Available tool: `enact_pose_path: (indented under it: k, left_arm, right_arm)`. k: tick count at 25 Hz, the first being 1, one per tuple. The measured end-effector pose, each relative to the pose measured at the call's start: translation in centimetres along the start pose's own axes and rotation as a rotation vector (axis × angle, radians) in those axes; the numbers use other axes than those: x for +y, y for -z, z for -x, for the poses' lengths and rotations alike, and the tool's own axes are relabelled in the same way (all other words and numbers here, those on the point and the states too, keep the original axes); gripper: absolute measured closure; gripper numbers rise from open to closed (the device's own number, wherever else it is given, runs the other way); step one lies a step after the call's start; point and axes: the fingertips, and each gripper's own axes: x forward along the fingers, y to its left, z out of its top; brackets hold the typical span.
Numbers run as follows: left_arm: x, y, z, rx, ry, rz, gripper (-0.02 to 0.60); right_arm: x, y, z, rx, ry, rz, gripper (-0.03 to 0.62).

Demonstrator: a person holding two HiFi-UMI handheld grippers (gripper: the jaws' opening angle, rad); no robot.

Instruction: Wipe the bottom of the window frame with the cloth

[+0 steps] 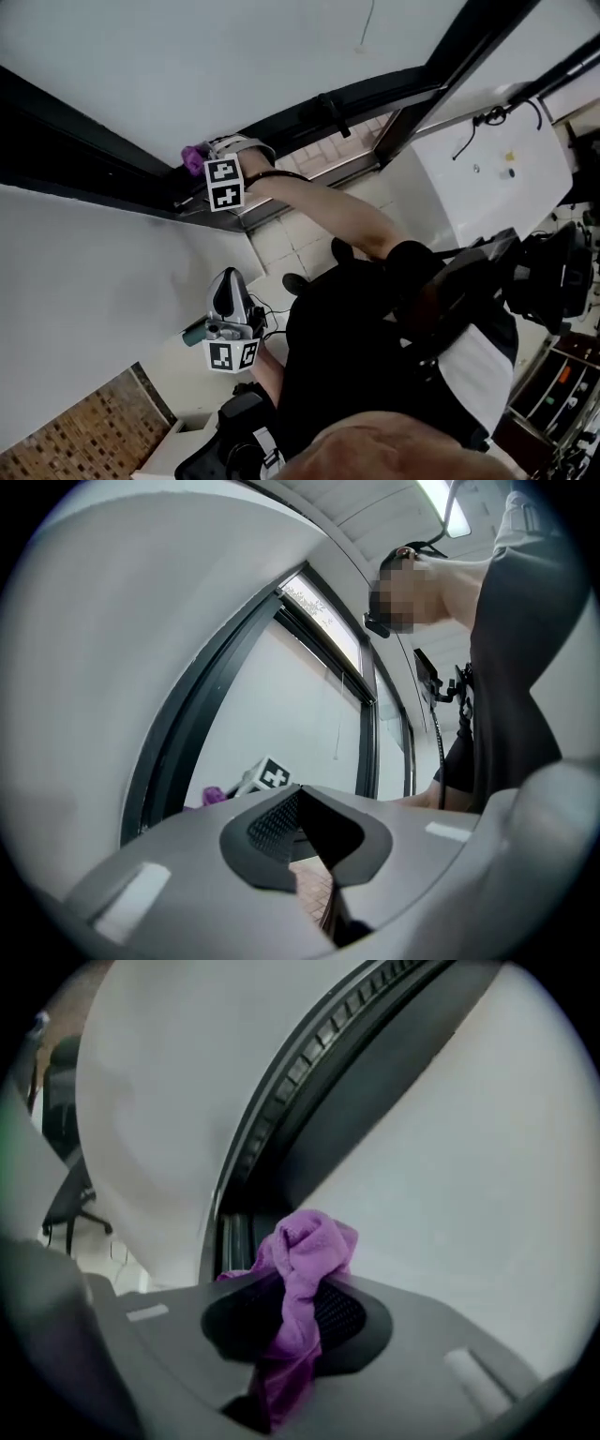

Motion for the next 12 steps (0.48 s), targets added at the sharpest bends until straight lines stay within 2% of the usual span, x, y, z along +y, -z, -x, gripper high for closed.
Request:
enact_pose_path:
  k: [3,6,7,9,12]
  left_arm:
    - [0.2,0.6,-0.5,0.008,0.001,0.012,0.581]
    - [-0.5,1.1,-1.7,0.014,0.037,0.024,0.581]
    - [-1.0,1.2,-2.3,0.016,0.057,0.025,0.581]
    - [-2.2,1.0,-3.7,0.014,0.102,0.02,0.581]
    - [-3.9,0.5,-5.0,0.005,0.153,0.01,0.581]
  right_arm:
    - [-3.2,10.1,3.7,0.272,0.103,0.119,0.526]
    - [-5.6,19.0,7.8,0.529,0.136,0.188,0.526]
    - [-5.9,20.5,8.7,0.563,0.132,0.198,0.526]
    - [-6.1,20.6,9.7,0.555,0.116,0.217,0.526]
    - [-8.0,19.6,12.1,0.565,0.172,0.271,0.525]
